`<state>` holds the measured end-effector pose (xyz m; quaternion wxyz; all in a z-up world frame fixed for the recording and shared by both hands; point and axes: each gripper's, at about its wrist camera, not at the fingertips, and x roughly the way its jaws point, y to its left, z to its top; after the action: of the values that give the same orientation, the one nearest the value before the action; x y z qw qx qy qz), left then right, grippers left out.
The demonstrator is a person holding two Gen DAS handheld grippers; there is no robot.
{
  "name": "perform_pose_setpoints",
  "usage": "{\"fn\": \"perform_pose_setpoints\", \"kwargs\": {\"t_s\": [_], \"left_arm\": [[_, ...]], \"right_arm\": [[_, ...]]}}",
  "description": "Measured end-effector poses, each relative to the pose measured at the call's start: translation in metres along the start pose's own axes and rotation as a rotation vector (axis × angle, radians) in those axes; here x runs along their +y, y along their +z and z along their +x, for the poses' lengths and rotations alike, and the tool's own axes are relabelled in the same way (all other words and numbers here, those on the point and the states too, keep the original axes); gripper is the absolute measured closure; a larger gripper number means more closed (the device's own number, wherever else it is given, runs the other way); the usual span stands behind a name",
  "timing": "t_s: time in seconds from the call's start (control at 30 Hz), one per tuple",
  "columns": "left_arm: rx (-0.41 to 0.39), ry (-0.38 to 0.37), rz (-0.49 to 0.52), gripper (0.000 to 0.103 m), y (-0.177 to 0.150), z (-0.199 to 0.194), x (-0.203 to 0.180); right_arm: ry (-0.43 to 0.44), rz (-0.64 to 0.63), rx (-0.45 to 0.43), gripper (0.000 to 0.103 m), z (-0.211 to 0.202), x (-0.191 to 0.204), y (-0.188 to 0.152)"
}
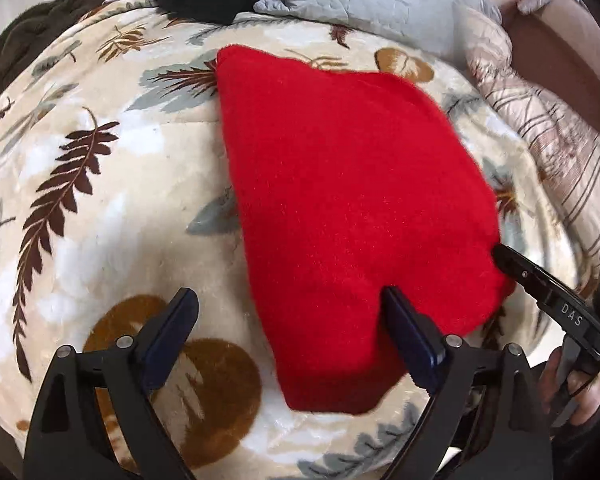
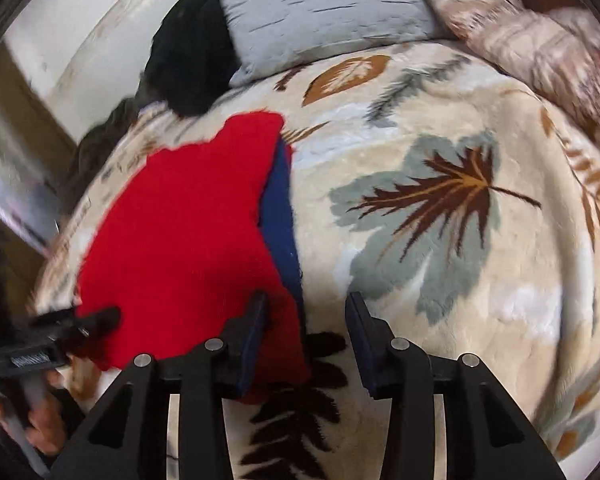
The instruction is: Fold small clothes
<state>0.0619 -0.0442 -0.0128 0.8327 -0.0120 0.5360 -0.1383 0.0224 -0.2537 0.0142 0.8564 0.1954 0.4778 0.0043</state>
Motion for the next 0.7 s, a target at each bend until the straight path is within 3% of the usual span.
{"fn": "perform_pose_setpoints", "kwargs": {"t_s": [0.1, 0.2, 0.3, 0.4, 0.47, 0.53, 0.7], "left_arm": [[-0.049, -0.011, 0.039, 0.01, -0.001, -0.018, -0.006], [-0.089, 0.044, 0.086, 0.01, -0.004, -0.02, -0.014], [-0.018, 0.063, 0.082, 0.009, -0.005, 0.009, -0.012], [-0.002, 0.017, 0.014, 0.006, -0.004, 0.012, -0.002], [0.006, -0.005, -0.003, 0.006, -0.004, 0.009, 0.002], [-0.008, 0.001, -0.003, 0.006, -0.007, 0.0, 0.003], [-0.081, 0.066, 0.037, 0.006, -0.022, -0.024, -0.002]], "right_arm": [[-0.007, -0.044, -0.063, 0.061, -0.022, 0.011, 0.003], [-0.029, -0.124, -0.096, 0.06, -0.028, 0.024, 0.004], [-0.116, -0.164, 0.005, 0.061, 0.005, 0.025, 0.0], [-0.107, -0.103, 0.0, 0.048, 0.011, 0.012, -0.002], [-0.088, -0.075, 0.019, 0.047, 0.01, 0.005, 0.002], [-0.103, -0.084, 0.038, 0.042, 0.008, 0.004, 0.005], [-0.175, -0.132, 0.079, 0.038, -0.005, 0.007, 0.005]]}}
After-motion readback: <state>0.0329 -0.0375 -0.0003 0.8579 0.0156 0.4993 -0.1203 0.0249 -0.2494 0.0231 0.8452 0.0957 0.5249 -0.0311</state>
